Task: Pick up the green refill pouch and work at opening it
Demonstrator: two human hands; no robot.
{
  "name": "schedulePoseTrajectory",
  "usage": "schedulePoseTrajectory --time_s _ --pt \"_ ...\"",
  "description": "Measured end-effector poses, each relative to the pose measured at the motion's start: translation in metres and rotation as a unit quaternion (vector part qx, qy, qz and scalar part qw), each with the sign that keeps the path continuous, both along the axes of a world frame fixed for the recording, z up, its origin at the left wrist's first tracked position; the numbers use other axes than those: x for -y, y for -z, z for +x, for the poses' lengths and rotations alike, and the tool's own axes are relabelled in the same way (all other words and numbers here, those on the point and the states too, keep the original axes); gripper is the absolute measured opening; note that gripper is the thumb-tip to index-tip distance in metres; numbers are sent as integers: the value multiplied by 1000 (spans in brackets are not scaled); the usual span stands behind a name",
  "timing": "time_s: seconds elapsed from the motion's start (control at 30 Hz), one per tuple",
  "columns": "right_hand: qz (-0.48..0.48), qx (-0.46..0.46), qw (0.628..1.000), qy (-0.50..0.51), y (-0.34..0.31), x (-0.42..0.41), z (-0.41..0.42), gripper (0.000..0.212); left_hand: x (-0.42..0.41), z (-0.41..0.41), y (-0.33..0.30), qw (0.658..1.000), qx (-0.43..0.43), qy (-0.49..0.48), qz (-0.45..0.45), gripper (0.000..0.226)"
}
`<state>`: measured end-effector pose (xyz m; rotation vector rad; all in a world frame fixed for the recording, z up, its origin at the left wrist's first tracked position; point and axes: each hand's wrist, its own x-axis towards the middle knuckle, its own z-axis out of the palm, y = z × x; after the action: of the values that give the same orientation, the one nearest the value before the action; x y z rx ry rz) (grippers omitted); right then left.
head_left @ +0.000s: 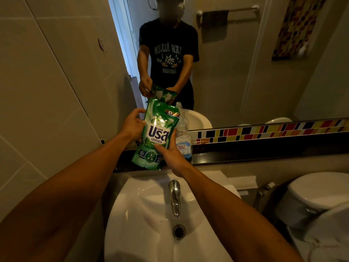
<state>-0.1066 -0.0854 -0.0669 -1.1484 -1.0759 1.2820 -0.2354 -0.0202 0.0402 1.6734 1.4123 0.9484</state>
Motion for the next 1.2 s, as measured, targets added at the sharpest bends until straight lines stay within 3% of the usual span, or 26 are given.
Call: schedulePoseTrajectory --time_s 0.2,0.67,1.2 --pt "2 -9 1000 -3 -4 -3 0 106 -7 5 -9 999 -34 14 -3 40" --pt "-7 -85 996 -18 -14 1 -2 88 -13 13 -26 996 -83 12 -19 42" --pt "-48 -100 993 -32 -26 4 -4 91 -13 18 -43 989 -146 11 -29 46"
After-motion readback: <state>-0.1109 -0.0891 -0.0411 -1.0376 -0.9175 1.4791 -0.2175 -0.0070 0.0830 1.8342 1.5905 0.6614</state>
